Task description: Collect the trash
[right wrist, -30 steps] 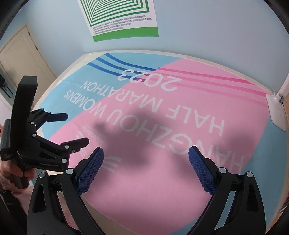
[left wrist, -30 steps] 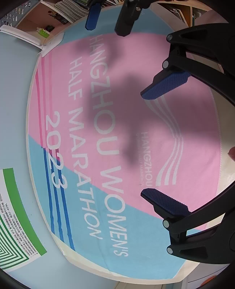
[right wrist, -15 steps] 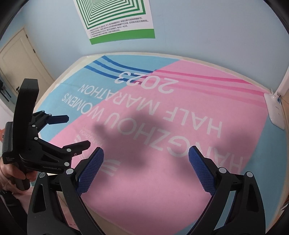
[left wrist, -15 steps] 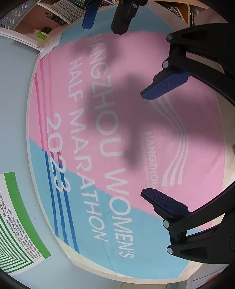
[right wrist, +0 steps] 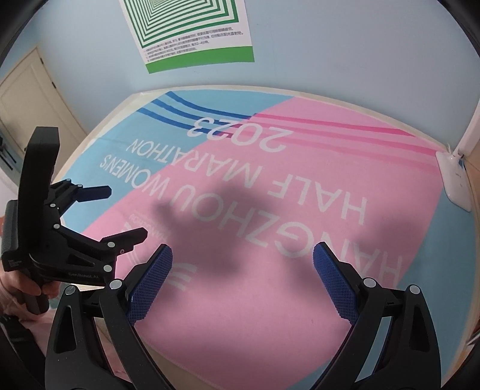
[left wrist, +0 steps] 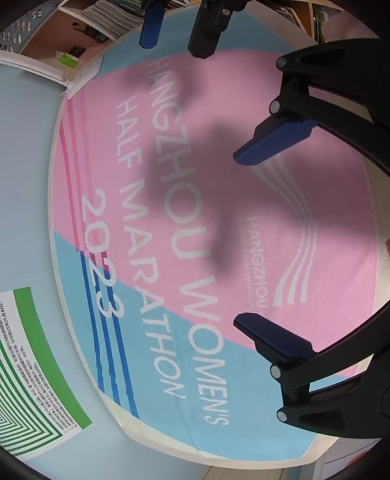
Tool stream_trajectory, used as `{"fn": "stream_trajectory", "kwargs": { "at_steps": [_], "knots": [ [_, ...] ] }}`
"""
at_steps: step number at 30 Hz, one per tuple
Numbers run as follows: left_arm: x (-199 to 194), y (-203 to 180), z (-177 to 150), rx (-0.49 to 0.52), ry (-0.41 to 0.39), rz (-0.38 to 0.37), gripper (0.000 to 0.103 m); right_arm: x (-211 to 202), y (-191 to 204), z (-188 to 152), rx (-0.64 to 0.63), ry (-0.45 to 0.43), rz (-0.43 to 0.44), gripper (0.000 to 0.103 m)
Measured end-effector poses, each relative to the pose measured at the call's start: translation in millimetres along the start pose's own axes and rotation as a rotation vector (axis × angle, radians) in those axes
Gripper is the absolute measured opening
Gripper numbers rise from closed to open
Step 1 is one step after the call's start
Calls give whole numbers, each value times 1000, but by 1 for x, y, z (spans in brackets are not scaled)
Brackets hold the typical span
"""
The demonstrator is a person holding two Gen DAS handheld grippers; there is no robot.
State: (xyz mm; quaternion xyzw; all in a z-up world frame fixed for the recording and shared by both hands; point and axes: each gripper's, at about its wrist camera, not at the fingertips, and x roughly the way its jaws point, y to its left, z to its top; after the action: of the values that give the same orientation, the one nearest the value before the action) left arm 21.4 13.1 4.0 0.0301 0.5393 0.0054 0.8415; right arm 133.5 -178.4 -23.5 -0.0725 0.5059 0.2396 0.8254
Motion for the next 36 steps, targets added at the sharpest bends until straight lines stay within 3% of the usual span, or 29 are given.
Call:
{"fn": "stream_trajectory", "kwargs": {
  "at_steps": [36],
  "knots": [
    [-2, 0, 0, 3, 3, -2, 96, -4, -1, 0, 5, -6, -5, 94]
  ]
}}
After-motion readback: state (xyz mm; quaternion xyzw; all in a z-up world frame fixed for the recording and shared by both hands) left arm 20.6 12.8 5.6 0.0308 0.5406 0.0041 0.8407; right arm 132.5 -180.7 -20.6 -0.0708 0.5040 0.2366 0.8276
